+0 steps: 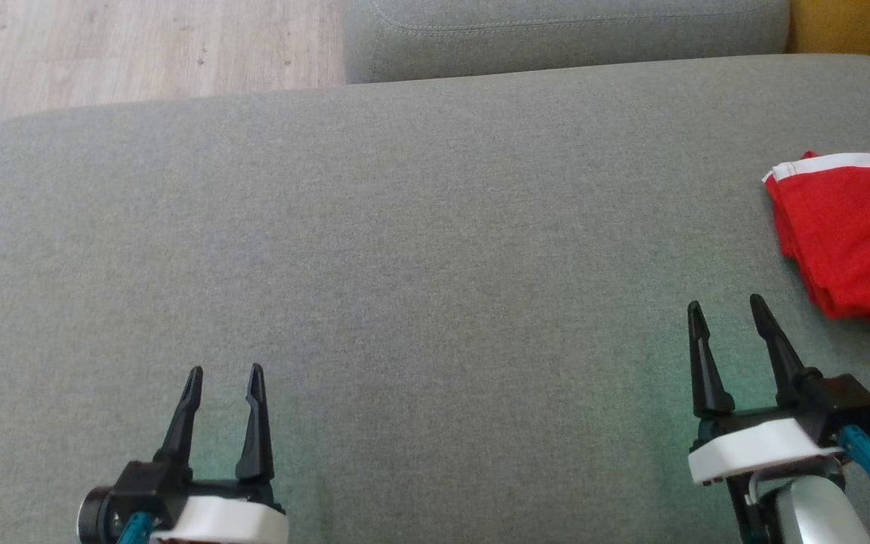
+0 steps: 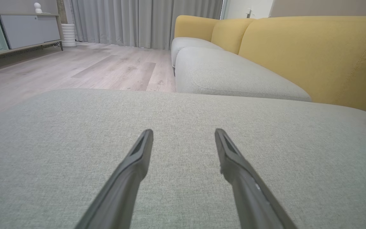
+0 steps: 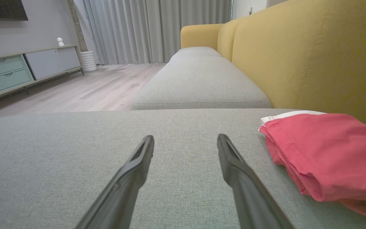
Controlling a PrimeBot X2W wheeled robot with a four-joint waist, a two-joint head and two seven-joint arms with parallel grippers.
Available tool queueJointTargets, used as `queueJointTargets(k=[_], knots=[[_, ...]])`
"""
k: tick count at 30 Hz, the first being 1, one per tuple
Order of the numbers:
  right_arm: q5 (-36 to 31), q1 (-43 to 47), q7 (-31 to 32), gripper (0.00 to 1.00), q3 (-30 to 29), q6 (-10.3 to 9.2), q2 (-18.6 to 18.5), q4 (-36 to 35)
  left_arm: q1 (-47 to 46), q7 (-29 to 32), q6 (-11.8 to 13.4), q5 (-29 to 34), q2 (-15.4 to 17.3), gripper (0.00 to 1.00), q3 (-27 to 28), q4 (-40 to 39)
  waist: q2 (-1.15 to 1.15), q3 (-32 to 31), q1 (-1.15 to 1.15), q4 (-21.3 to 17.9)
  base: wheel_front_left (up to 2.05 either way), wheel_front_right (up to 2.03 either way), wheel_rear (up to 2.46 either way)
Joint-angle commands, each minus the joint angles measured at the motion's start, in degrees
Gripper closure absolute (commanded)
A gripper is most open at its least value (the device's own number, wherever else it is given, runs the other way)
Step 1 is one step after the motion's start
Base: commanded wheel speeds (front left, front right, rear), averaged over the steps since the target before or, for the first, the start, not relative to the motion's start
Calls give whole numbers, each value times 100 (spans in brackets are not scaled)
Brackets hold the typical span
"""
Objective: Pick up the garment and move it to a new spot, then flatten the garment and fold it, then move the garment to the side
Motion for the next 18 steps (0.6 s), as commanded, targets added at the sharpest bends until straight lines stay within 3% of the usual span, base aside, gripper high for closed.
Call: queueJointTargets(k=[1, 5, 6, 10, 18], knots=[[44, -132, -77, 0, 147, 43, -12, -200, -147, -29, -6, -58, -2, 0, 135, -144, 0, -3, 0, 0, 0, 0, 0], [40, -132, -77, 0, 114, 43, -12, -215, -150, -29, -18, -77, -2, 0, 112, -115, 0, -13, 0, -3, 0, 0, 0], [-1, 1, 2, 100, -12, 0, 1, 13, 1, 0, 1, -55, -1, 100, -26, 45, 0, -13, 0, -2, 0, 0, 0], [27, 92, 13, 100, -4, -1, 8, 339, 49, 15, 3, -82, -1, 100, -27, 358, 0, -16, 0, -1, 0, 0, 0], [633, 64, 116, 100, -10, 2, -22, 312, 0, 133, -24, -620, 15, 100, 34, 331, 0, -52, 0, -6, 0, 0, 0]])
